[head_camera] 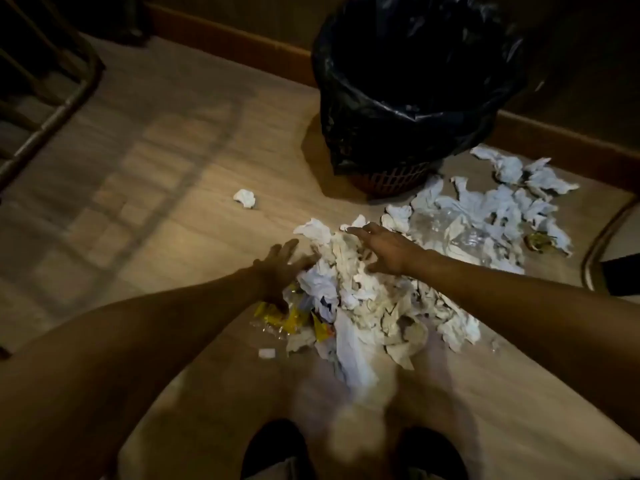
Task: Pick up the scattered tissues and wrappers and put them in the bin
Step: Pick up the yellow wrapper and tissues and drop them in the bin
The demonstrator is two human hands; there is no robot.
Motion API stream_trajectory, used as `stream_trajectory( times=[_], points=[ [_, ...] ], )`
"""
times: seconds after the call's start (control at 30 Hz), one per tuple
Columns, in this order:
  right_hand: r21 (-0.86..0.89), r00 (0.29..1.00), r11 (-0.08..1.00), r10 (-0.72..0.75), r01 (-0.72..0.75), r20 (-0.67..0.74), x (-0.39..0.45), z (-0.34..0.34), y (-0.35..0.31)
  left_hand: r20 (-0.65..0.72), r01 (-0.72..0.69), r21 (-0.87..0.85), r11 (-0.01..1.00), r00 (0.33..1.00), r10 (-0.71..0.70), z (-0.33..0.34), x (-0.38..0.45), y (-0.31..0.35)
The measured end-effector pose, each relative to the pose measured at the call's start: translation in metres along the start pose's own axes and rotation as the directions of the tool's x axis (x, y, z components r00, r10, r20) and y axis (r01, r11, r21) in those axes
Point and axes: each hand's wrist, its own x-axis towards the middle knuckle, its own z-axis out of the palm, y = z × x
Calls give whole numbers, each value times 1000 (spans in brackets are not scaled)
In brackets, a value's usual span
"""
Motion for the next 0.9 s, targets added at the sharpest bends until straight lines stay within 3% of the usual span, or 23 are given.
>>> stream_trajectory(
  times=[0.1, 0.2, 0.37, 0.43, 0.53, 0.63, 0.9],
  points=[
    [-172, 991, 976, -134, 131, -4, 0, 3, 4, -44, -45, -42, 998, 998, 43, 17, -1, 18],
    [-370, 977, 907, -212, 203, 16, -1, -8, 8, -88, -167, 82, 983, 981, 174, 30, -5, 21],
    [-308, 988, 939, -147, 153, 46, -6, -31, 0, -157, -140, 170, 975, 973, 167, 31, -16, 21],
    [-269, 987, 951, -138, 155, 78, -9, -24, -8, -168, -114, 65, 991, 978, 124, 27, -18, 19],
    [-357, 961, 896, -212, 264, 179, -13, -10, -23, -135, -139, -130, 982, 983, 122, 3, -20, 14],
    [-421, 946, 854, -222, 306, 238, -14, -2, -36, -112, -85, -174, 981, 991, 66, -16, -20, 6],
    [-351, 956, 904, -163, 244, 245, -14, 29, -25, -192, -18, -326, 945, 980, -47, -38, -26, -26]
  ],
)
